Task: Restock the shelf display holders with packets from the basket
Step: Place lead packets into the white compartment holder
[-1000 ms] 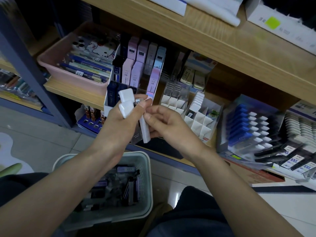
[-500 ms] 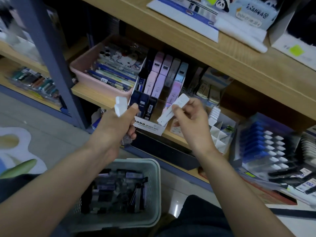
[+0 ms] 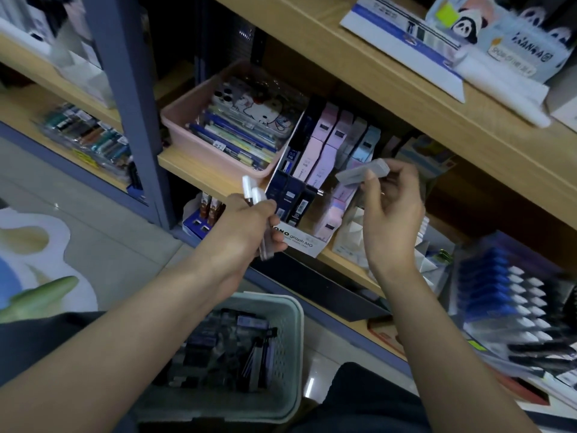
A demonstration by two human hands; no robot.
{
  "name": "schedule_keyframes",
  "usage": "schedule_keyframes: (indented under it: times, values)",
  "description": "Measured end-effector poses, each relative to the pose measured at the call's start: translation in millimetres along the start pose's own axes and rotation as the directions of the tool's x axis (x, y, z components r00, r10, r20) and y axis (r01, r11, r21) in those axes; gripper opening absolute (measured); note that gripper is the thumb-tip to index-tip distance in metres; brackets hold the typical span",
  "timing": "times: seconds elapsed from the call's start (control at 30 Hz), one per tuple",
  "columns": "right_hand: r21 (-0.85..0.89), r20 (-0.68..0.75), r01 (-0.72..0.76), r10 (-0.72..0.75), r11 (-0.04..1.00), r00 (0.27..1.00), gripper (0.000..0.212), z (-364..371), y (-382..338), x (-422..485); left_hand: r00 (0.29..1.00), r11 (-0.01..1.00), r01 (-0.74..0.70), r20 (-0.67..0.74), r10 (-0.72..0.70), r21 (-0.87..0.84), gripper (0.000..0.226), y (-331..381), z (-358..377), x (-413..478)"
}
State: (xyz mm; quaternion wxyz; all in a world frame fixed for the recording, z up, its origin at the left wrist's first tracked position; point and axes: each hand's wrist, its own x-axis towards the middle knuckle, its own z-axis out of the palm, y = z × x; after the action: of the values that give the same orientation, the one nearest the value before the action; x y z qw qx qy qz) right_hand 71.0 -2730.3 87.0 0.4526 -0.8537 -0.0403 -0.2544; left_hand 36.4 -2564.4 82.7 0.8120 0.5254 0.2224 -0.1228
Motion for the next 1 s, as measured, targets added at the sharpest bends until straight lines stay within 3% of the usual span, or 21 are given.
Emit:
schedule_keyframes:
  times: [0.23, 0.33, 0.43, 0.6, 0.77, 0.87, 1.0]
  values:
    - [-0.162, 0.035, 0.049, -0.044, 0.986, 0.998, 0.012, 13.7, 8.0, 14.1, 0.998, 1.000, -0.012, 0.066, 0.013, -0.023, 0.004, 0.4, 4.0, -1.8]
    - [-0.091, -0.107, 0.018, -0.027, 0.996, 0.994, 0.013, 16.0, 9.0, 19.8, 0.997, 0.999, -0.011, 0.073, 0.013, -0.034, 0.001, 0.8, 4.6, -0.7]
    - [-0.033, -0.218, -0.037, 0.029, 0.999, 0.975, 0.030, 17.4, 11.7, 26.8, 0.996, 0.999, -0.011, 0.088, 0.014, -0.039, 0.003, 2.3, 7.8, -0.2]
    - [-0.084, -0.111, -0.141, 0.131, 0.986, 0.985, 0.021, 23.7, 15.4, 33.0, 0.993, 0.998, -0.018, 0.117, 0.026, -0.065, 0.011, 4.9, 16.3, -0.7]
    - [-0.191, -0.086, -0.143, 0.128, 0.971, 0.988, 0.022, 30.6, 12.1, 48.6, 0.992, 0.996, -0.003, 0.122, 0.013, -0.089, 0.016, 4.9, 23.5, 1.0]
    - [-0.293, -0.079, -0.118, 0.099, 0.949, 0.992, 0.021, 29.0, 13.8, 58.1, 0.992, 0.996, 0.010, 0.124, 0.002, -0.091, 0.005, 5.0, 27.4, 1.6]
    - [-0.388, 0.009, -0.112, 0.125, 0.915, 0.992, 0.029, 29.9, 13.8, 64.7, 0.990, 0.995, 0.017, 0.141, -0.003, -0.096, 0.014, 4.7, 30.3, 3.4]
